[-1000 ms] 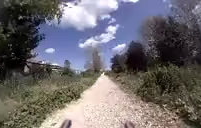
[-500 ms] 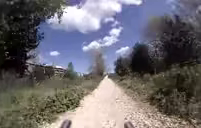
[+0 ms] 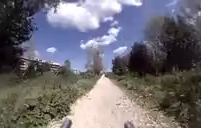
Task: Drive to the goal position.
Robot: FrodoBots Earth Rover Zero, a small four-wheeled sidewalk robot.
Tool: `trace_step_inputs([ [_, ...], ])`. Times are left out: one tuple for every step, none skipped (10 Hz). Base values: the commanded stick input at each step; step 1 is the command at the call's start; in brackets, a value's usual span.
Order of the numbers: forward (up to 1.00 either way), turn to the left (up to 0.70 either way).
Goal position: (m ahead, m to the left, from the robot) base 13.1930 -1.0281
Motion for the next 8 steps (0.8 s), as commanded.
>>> trace_step_inputs([
  [0.76, 0.0],
  [0.76, 0.0],
  [0.76, 0.0],
  [0.76, -0.36],
  [0.76, -0.34],
  [0.76, -0.07],
  [0.83, 0.0],
  [0.84, 0.0],
])
